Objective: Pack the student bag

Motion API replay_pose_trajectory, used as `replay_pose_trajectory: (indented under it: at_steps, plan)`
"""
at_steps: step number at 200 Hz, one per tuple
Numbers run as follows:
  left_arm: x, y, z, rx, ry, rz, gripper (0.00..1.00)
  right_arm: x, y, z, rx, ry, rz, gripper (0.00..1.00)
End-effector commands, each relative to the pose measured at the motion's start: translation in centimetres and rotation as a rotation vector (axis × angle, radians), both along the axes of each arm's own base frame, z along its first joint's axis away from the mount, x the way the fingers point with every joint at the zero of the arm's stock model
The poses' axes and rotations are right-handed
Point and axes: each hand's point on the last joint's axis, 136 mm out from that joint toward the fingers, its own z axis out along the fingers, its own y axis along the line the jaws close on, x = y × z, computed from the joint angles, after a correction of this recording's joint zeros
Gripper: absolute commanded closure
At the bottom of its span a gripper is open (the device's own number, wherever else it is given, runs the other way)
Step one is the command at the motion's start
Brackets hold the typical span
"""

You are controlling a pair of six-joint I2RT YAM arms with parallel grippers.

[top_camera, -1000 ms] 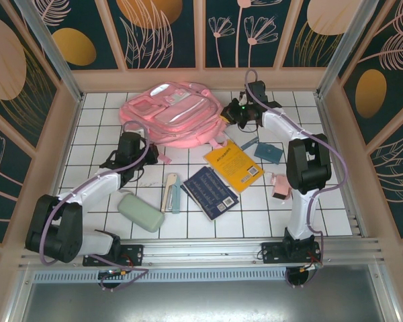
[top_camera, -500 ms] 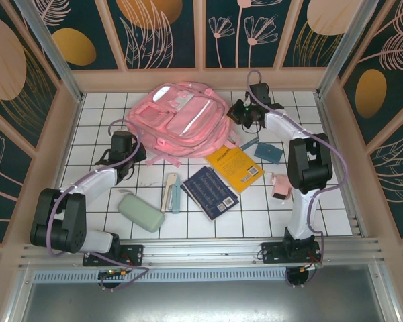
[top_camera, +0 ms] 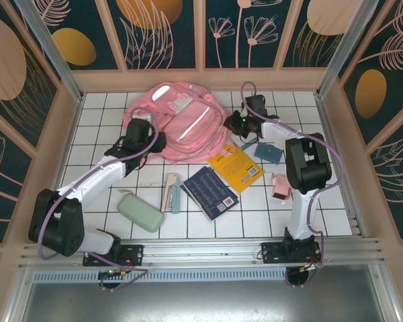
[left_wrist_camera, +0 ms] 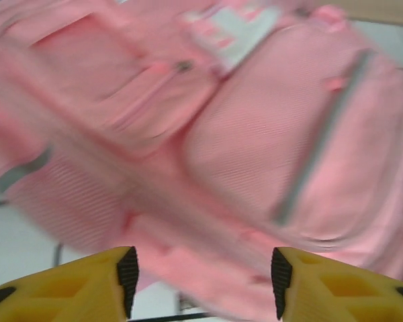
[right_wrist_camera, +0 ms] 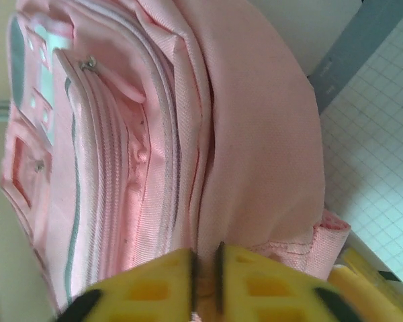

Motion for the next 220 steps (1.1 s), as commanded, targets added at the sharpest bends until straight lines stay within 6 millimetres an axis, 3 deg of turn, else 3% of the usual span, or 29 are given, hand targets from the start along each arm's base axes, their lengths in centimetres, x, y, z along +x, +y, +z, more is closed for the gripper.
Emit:
replay_pose_trajectory:
  at_steps: [1, 34, 42, 45, 59, 119, 167, 202, 220]
  plan:
    - [0.0, -2.6, 0.0, 0.085, 0.046, -0.102, 0.4, -0.3, 0.3, 1.2, 0.016, -0.051, 0.015, 0.74]
    - [-0.3, -9.7, -2.1, 0.221, 0.105, -0.285, 0.41, -1.3, -0.1, -0.4, 0.02, -0.026, 0.012, 0.74]
    - [0.0, -10.6, -1.9, 0.246, 0.087, -0.292, 0.4, -1.5, -0.2, -0.7, 0.021, -0.02, 0.012, 0.74]
    - [0.2, -10.9, -2.9, 0.264, 0.103, -0.294, 0.4, -1.5, -0.2, -0.8, 0.022, -0.019, 0.013, 0.74]
    - [1.2, -11.8, -3.2, 0.283, 0.096, -0.284, 0.39, -1.7, -0.4, -1.0, 0.03, -0.015, 0.015, 0.74]
    - [5.2, -13.8, -5.7, 0.416, 0.093, -0.292, 0.35, -1.8, -0.7, -0.8, 0.057, -0.019, 0.014, 0.74]
    - [6.2, -15.0, -8.7, 0.459, 0.142, -0.333, 0.35, -1.9, -0.8, -0.9, 0.075, -0.016, 0.02, 0.75]
    - [6.8, -13.7, -10.2, 0.536, 0.143, -0.295, 0.35, -1.8, -0.6, -1.0, 0.091, -0.015, 0.027, 0.75]
    - [7.4, -12.5, -10.4, 0.599, 0.127, -0.25, 0.4, -1.8, -0.6, -1.0, 0.098, -0.016, 0.031, 0.77]
